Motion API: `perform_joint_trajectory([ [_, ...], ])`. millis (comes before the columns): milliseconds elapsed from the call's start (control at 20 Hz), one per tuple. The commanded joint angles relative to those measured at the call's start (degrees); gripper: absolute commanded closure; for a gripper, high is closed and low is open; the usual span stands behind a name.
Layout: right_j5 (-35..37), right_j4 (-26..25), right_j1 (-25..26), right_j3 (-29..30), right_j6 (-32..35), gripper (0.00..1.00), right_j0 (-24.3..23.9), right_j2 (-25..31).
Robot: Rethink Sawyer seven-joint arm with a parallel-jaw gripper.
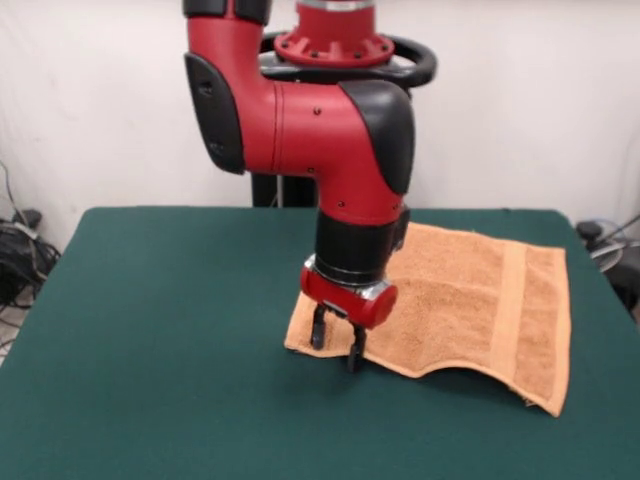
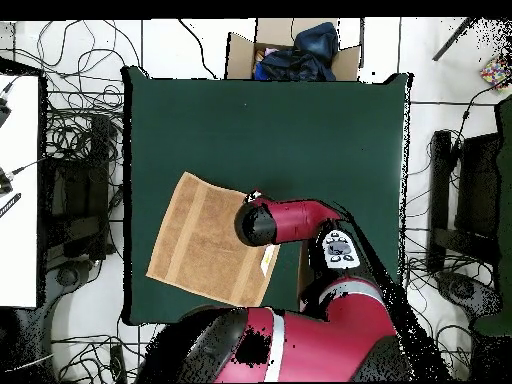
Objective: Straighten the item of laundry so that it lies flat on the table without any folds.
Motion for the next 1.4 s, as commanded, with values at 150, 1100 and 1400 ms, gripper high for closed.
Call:
perform_joint_trajectory([
  [150,8.8,-5.2,1.4,3.1,-12.0,0.00,1.1,8.7],
  [1100,11.4,-8.0,-5.3,5.6,-5.2,0.00,6.2,3.3],
  [1400,12.3,-8.6,-7.4,5.6,1.1,0.00,14.2,-3.9],
])
